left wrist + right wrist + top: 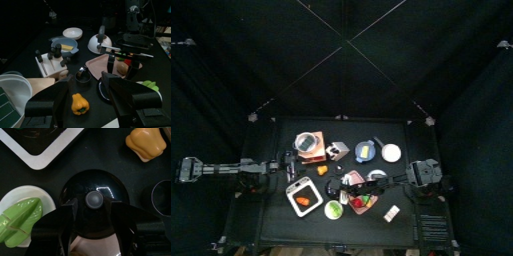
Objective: Grab pot lid
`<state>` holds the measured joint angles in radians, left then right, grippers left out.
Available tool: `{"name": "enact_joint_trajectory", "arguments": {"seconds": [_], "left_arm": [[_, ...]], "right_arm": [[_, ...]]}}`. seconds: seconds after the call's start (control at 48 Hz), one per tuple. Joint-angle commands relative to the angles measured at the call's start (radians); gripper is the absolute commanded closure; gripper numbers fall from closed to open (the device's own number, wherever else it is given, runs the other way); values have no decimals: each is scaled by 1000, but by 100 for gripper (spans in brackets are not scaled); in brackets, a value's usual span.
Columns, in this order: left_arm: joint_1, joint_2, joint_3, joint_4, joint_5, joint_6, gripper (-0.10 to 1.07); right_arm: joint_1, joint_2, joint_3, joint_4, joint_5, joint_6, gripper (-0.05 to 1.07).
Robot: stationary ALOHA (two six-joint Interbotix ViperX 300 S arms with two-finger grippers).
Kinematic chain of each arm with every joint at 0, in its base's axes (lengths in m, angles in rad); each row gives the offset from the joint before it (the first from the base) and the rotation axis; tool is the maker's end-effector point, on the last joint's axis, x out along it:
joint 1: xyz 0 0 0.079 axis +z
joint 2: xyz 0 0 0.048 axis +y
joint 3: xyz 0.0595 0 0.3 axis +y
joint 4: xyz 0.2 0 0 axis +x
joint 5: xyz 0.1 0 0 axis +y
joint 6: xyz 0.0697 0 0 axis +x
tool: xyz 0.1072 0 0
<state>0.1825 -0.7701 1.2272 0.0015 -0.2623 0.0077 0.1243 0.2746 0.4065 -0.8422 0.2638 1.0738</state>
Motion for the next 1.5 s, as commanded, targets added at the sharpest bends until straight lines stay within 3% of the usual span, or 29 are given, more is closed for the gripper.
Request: {"name": "enact_joint_trajectory", "arguments": {"seconds": [0.0, 0.583, 1.062, 1.479], "left_arm": [[3, 0, -12, -2, -9, 0, 11], [8, 0, -6, 0, -9, 2, 11], [26, 0, 2, 0, -5, 2, 11], [28, -2, 2, 0, -2, 3, 11]], "right_arm": [[-3, -21, -17, -5, 0, 0, 20], [-12, 2, -31, -5, 0, 2, 22], [-21, 9, -41, -5, 0, 0, 36], [-15, -49, -44, -5, 25, 2, 40]]}}
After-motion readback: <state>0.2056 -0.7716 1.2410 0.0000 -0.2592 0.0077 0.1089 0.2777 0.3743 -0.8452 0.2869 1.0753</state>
